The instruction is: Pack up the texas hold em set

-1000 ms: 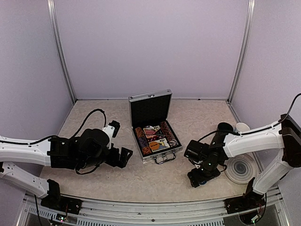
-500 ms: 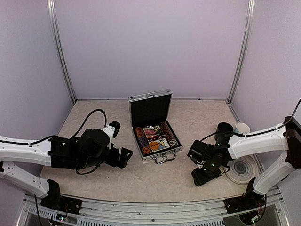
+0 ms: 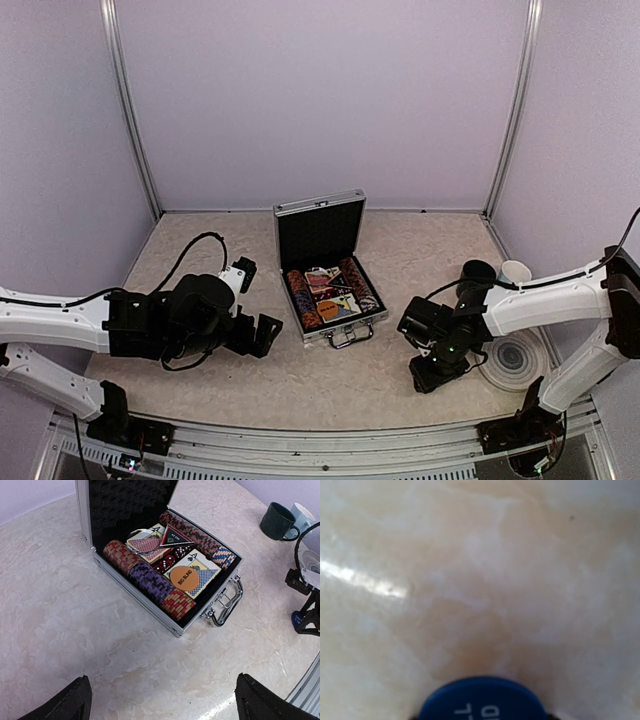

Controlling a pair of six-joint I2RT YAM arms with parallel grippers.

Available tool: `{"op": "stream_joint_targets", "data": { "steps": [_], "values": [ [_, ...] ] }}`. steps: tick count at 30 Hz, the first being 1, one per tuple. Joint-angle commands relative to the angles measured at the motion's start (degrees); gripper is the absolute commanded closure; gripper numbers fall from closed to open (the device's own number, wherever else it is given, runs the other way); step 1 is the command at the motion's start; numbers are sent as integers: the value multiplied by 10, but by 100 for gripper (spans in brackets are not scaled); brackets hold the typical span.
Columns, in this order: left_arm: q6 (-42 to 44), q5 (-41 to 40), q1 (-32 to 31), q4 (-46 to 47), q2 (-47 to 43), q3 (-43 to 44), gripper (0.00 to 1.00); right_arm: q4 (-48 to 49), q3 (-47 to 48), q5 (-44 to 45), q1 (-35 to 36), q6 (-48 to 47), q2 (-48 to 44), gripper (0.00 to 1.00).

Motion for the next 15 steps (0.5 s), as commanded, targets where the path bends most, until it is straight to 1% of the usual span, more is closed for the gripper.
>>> {"op": "stream_joint_targets", "data": {
  "steps": [1, 9, 15],
  "values": [
    [-1, -1, 3, -2, -4, 1, 1, 8, -8, 5, -4, -4, 23, 58],
    [-6, 6, 2, 2, -1, -2, 1, -59, 67, 39, 0, -5, -25, 59],
    [-9, 14, 1, 4, 7, -3, 1, -74, 98, 51, 10, -3, -27, 59]
  ]
}}
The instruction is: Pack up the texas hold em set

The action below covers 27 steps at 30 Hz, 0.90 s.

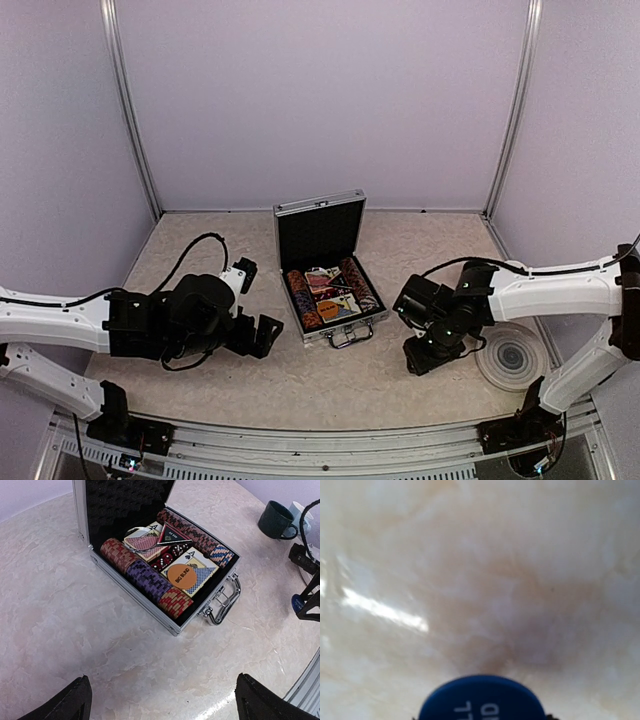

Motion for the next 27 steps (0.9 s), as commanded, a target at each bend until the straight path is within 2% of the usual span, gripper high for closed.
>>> {"op": "stream_joint_targets", "data": {
  "steps": [1, 16, 27],
  "values": [
    [-7, 7, 0, 3, 8, -4, 1, -27, 26, 21, 10, 0, -9, 59],
    [-17, 8, -4, 0, 5, -11, 1, -51, 160, 57, 29, -36, 59, 59],
    [-25, 1, -6, -5, -10, -14, 1, -35, 296, 94, 26, -101, 174, 59]
  ]
}}
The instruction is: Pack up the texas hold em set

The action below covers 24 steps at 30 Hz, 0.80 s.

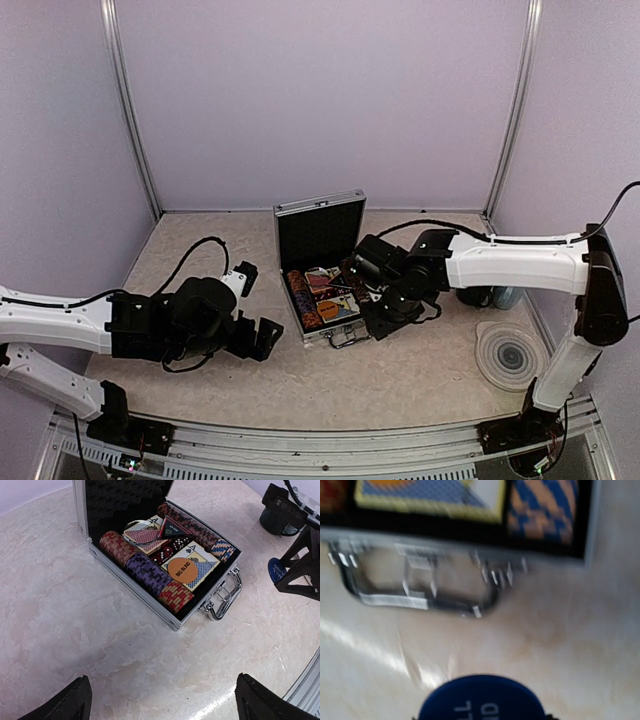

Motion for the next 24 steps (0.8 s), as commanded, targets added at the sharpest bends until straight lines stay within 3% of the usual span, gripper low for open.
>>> {"op": "stream_joint_targets", "data": {
  "steps": [1, 14, 24],
  "values": [
    [-9, -7, -4, -5, -17, -8, 1, 6, 68, 34, 0, -43, 54, 59],
    [-20, -47, 5, -27, -47, 0, 1, 46, 205, 23, -50, -127, 198, 59],
    [23, -19, 97, -6, -61, 52, 1, 77, 210, 15, -82, -150, 241, 55]
  ]
}}
